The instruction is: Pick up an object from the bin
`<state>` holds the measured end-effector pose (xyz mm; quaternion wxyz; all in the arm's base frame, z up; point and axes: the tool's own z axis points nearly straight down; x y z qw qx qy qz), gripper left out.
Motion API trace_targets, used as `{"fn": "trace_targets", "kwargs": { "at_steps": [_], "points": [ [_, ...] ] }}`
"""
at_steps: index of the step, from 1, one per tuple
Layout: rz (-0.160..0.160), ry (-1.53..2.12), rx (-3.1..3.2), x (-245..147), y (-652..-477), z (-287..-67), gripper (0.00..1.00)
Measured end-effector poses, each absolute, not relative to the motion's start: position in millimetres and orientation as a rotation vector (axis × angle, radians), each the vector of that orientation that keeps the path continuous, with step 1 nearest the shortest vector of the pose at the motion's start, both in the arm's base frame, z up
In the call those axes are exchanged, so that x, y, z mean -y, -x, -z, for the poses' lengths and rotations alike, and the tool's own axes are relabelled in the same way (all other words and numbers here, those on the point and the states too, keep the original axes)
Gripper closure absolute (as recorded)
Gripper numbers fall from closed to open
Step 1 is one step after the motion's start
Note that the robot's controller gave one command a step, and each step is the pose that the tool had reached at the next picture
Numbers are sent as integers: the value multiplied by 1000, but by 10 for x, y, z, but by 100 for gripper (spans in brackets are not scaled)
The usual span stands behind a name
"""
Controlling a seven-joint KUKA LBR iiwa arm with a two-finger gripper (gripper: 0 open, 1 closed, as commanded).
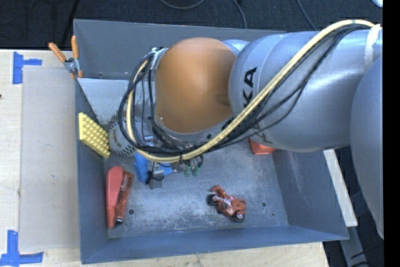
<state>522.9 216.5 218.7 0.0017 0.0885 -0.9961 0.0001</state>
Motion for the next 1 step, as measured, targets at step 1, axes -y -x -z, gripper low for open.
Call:
{"fn": "trace_targets", "kwargs": {
  "at_steps": [1],
  "points": [
    [-2, -284, 3127, -2192, -5321, -2793, 100]
  ]
}}
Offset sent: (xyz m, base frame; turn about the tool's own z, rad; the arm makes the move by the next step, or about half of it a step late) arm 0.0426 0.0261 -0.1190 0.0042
